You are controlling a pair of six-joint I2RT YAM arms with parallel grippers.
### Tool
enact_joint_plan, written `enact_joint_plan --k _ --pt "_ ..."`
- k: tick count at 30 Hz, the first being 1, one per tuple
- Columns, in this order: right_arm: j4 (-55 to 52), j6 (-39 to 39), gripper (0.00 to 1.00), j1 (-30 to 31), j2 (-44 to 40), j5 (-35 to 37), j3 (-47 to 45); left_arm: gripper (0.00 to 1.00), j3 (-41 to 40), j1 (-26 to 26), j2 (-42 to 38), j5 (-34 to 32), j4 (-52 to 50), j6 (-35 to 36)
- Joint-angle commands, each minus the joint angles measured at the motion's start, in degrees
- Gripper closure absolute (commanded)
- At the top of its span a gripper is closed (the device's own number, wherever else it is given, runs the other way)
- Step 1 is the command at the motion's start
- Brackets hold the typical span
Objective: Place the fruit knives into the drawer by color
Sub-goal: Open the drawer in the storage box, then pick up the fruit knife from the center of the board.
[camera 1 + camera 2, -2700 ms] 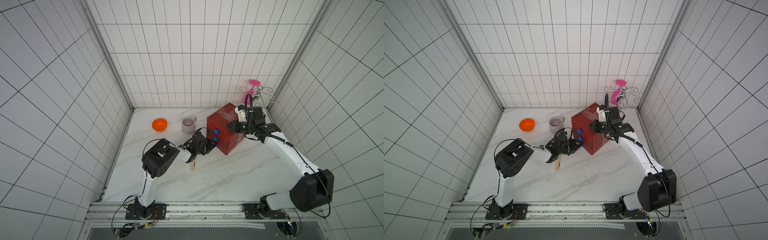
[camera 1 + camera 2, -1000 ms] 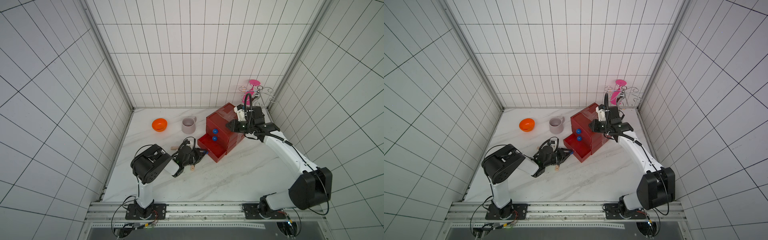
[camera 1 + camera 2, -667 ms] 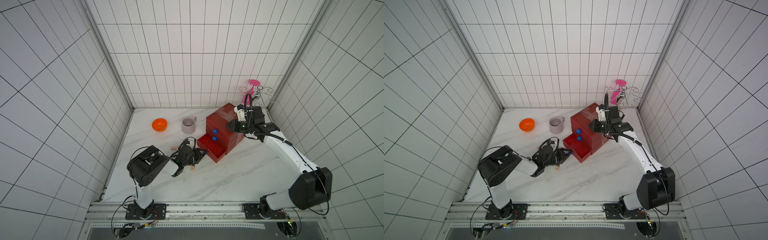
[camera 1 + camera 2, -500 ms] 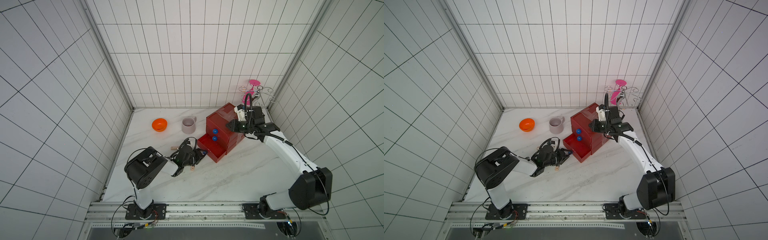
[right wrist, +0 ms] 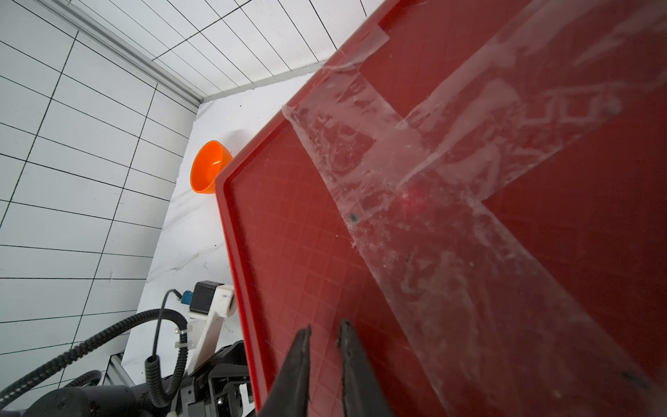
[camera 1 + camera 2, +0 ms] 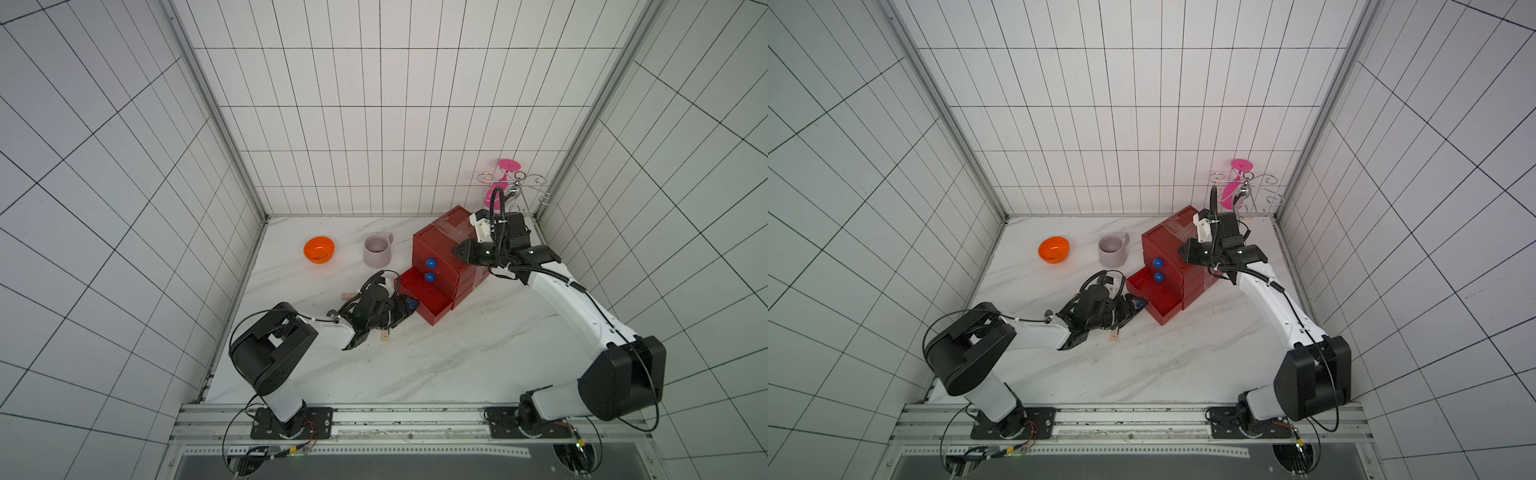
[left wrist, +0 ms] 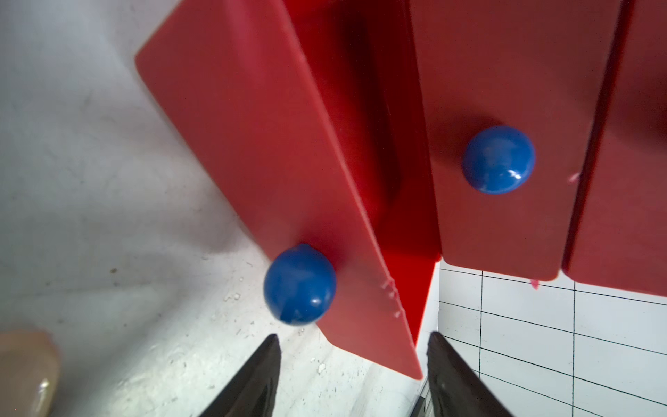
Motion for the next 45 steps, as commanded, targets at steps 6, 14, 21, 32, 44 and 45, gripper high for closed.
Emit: enact_joint_plan --k 6,14,21,32,44,45 --pt "-23.8 1.2 0.81 0.9 6.1 1.6 -6.8 0.33 4.1 -0.7 -12.5 -6.7 -25.4 8.2" --pt "-23.8 1.0 0.81 0.9 6.2 1.9 -6.5 0.34 13.3 -0.4 -17.2 -13.8 -55.7 19.1" --pt "-23.5 1.3 0.81 0.9 6.3 2.1 -6.5 0.36 21.6 1.1 -9.4 -16.0 -72.2 28.0" --pt "-23.1 1.5 0.81 0.9 6.5 2.2 -6.9 0.41 26.8 1.4 1.8 -11.6 -74.0 34.6" --pt "-22.9 1.5 0.81 0.9 6.3 2.0 -7.0 0.49 30.4 0.2 7.7 -10.5 -73.6 34.5" --pt "-22.9 1.6 0.81 0.9 6.3 2.0 -6.9 0.5 30.8 0.0 8.2 -10.5 -73.5 34.5"
